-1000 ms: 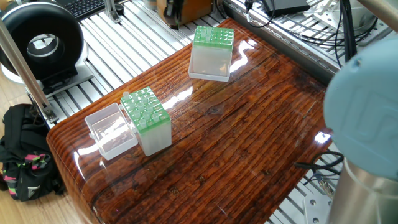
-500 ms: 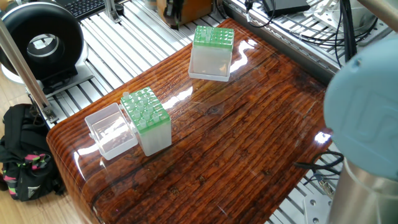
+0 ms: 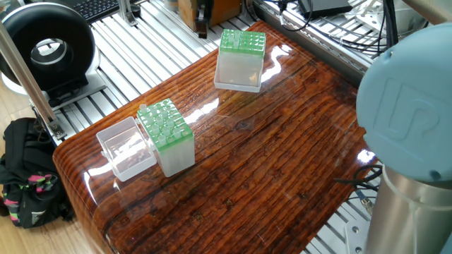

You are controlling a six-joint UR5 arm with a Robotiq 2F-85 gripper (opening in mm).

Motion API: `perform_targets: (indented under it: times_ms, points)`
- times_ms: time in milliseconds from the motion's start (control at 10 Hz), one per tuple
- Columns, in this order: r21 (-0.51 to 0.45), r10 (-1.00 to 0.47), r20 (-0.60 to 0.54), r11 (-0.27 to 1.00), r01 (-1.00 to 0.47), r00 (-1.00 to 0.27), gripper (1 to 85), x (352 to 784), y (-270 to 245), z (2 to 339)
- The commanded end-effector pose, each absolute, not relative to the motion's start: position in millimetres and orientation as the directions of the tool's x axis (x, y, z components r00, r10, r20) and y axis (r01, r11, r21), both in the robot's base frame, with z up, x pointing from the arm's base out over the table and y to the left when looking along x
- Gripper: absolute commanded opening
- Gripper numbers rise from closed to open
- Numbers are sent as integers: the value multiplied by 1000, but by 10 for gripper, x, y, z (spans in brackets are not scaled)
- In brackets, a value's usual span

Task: Transfer all large pipette tips from one holder to another

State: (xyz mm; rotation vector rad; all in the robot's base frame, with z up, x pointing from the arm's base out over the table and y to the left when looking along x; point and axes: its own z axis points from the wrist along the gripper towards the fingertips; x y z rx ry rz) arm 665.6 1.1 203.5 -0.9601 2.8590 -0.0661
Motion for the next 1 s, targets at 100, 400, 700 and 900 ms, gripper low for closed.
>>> perform_targets:
  times_ms: [100,400,700,900]
  points:
    - [-10,-437,-171,897,-442,-883,197,6722,178,2060]
    - [-17,-497,-121,866,-499,-859,177,7000,-373,1942]
    - [-34,-526,-19,850,-525,-850,180,6902,-918,1723]
    - [-27,-553,-73,833,-553,-830,247,6885,-961,1538]
